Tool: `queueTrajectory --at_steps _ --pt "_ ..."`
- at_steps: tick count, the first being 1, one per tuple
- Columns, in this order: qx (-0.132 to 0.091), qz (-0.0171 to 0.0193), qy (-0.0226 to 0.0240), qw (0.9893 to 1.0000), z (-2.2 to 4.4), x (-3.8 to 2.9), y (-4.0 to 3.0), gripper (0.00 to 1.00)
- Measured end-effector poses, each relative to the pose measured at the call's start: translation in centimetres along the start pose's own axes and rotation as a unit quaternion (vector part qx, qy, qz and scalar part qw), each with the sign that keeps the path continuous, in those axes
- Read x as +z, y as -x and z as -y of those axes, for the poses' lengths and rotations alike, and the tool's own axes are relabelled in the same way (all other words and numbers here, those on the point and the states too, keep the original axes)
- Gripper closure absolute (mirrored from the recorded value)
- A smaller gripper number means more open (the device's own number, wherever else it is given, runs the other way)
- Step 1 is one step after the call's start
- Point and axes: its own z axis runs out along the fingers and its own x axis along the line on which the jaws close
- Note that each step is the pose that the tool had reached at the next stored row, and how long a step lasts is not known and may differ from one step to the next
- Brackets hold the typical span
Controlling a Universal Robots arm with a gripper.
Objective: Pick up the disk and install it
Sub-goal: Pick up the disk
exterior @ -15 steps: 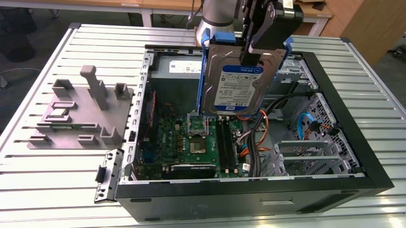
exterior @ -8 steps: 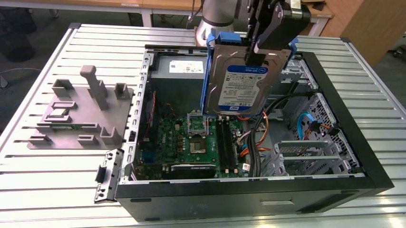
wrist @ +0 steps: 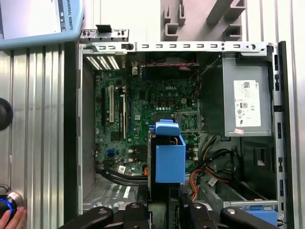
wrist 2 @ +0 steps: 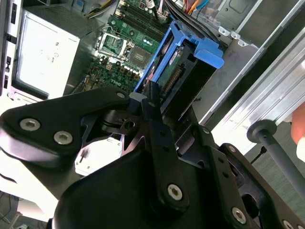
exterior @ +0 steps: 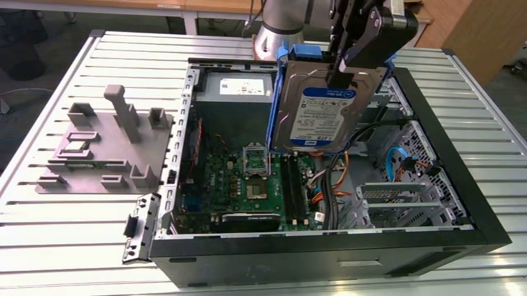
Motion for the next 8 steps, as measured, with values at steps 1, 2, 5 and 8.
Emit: queueTrajectory --at_steps 1,2,5,8 --pt "0.0 0.0 0.0 1.0 0.03 -0.01 -0.12 0.65" --pt "0.0 0.0 0.0 1.0 0.05 -0.01 -0.23 0.65" --pt "0.0 0.0 0.0 1.0 0.14 -0.02 -0.59 0.65" --pt "0.0 -0.0001 0.0 1.0 0.2 -0.03 -0.88 0.65"
